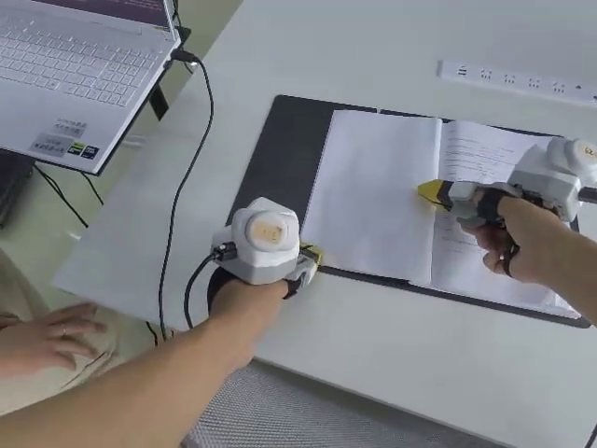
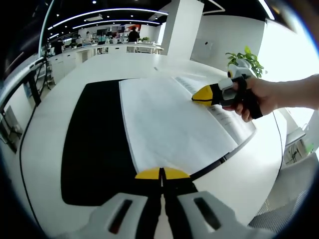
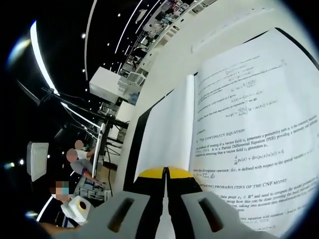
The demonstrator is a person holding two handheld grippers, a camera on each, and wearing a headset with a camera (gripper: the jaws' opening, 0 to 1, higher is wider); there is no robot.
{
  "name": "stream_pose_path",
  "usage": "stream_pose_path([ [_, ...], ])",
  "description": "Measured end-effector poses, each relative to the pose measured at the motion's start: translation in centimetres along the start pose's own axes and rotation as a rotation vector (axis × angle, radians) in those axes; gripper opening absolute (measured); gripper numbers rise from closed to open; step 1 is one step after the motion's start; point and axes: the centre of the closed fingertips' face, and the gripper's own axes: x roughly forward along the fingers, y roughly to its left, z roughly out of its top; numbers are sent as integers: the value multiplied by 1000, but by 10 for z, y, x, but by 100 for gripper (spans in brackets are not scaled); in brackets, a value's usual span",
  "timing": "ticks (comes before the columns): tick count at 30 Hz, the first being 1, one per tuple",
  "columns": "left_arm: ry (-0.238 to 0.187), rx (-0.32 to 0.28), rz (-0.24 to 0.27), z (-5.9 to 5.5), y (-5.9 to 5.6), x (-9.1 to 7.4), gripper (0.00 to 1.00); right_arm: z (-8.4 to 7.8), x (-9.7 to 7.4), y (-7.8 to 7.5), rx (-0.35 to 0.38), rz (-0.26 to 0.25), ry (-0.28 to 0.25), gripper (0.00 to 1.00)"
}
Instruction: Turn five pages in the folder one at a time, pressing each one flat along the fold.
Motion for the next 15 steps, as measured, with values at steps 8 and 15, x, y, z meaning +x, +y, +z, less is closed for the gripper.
stream_pose_path([
  [8, 7, 7, -6, -1, 3, 4, 0, 18, 8, -4, 70, 21, -26, 0],
  [15, 6, 14, -1, -1, 2, 4, 0, 37, 17, -4, 125, 19, -68, 0],
])
